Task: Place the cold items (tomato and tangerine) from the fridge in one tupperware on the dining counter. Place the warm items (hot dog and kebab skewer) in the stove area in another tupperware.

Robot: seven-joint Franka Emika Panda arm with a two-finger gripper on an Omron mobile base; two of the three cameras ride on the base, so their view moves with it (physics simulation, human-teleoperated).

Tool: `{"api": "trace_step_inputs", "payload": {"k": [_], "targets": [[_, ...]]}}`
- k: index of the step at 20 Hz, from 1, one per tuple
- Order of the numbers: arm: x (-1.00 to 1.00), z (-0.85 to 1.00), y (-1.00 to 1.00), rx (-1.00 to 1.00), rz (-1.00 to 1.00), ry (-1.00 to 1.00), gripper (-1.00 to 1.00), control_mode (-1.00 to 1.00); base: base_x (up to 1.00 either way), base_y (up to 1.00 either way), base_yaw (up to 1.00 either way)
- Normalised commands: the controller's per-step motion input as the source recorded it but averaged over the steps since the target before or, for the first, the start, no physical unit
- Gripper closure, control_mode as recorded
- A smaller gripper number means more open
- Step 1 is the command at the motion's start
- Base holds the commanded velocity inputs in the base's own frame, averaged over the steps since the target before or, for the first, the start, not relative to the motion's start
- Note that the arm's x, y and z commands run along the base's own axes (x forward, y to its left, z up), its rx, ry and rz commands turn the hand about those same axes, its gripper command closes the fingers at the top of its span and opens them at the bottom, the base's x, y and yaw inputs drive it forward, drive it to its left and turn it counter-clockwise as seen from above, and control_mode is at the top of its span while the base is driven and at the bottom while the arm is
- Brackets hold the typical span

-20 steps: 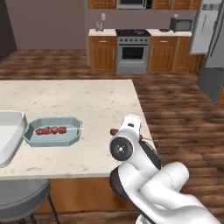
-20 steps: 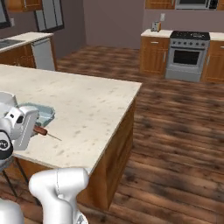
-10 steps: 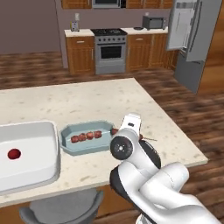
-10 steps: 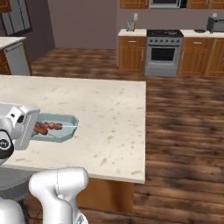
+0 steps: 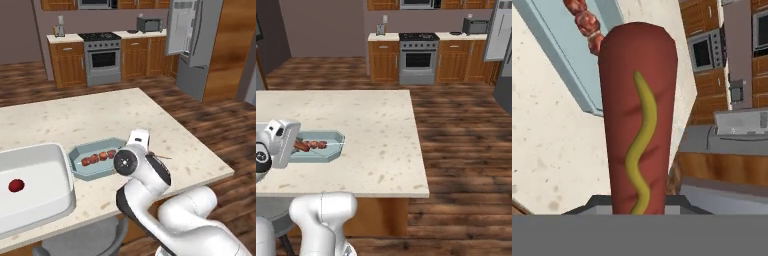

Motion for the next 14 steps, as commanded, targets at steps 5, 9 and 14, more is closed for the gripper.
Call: {"api": "trace_step_inputs", "payload": {"k": [5,9,14], "targets": [[1.00,-0.03,0.38,0.00,0.45,0.66,1.00,-1.00,0.00,0.00,0.00],[0.70,-0.26,0.25,0.00,0.86,0.52,1.00,-1.00,0.00,0.00,0.00],[0.23,-0.45,0.27,-0.06,0.66,0.08,1.00,-1.00,0.00,0.00,0.00]]}}
